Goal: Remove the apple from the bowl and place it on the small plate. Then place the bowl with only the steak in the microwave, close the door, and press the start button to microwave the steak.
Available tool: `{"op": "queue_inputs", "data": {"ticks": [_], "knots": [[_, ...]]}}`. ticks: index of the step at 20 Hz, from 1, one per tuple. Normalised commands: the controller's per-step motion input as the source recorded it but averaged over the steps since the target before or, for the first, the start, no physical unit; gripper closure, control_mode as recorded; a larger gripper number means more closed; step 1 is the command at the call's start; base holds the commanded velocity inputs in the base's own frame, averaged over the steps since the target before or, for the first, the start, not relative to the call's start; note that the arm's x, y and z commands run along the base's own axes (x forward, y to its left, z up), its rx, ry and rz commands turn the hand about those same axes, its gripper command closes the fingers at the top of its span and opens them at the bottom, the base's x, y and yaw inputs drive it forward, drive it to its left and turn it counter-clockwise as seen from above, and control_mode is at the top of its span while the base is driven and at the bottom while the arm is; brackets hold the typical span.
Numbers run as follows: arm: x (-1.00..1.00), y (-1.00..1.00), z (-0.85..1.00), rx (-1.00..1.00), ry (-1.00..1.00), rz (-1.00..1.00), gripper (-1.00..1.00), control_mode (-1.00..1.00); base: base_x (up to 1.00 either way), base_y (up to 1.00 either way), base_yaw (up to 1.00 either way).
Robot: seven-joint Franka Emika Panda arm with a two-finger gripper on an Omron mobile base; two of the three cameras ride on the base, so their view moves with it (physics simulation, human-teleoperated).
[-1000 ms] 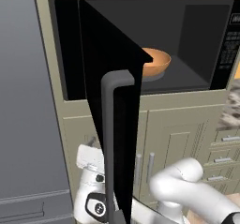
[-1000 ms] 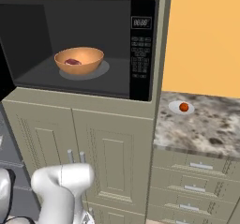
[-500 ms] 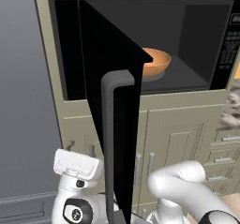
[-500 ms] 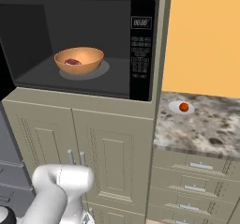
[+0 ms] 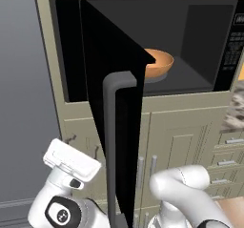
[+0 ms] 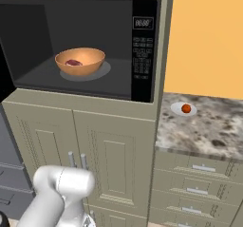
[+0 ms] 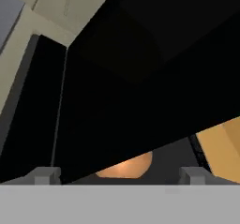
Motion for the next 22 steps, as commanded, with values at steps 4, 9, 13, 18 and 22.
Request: {"op": "queue_inputs", "data": {"ticks": [4,9,13,18,22], "knots": [[-0.08,-0.92,0.01,0.40,-0.08,0.16,-1.00,-1.00,0.00,0.00,0.00],[0.01,-0.92,0.25,0.37,-0.06,0.13,-1.00,-1.00,0.00,0.00,0.00],[0.09,-0.91,0.43,0.35,-0.02,0.12,-1.00,-1.00,0.00,0.00,0.00],[0.23,-0.89,0.51,0.32,0.00,0.11,-1.00,-1.00,0.00,0.00,0.00],[0.34,-0.80,0.48,0.30,0.00,0.11,-1.00,-1.00,0.00,0.00,0.00]]}}
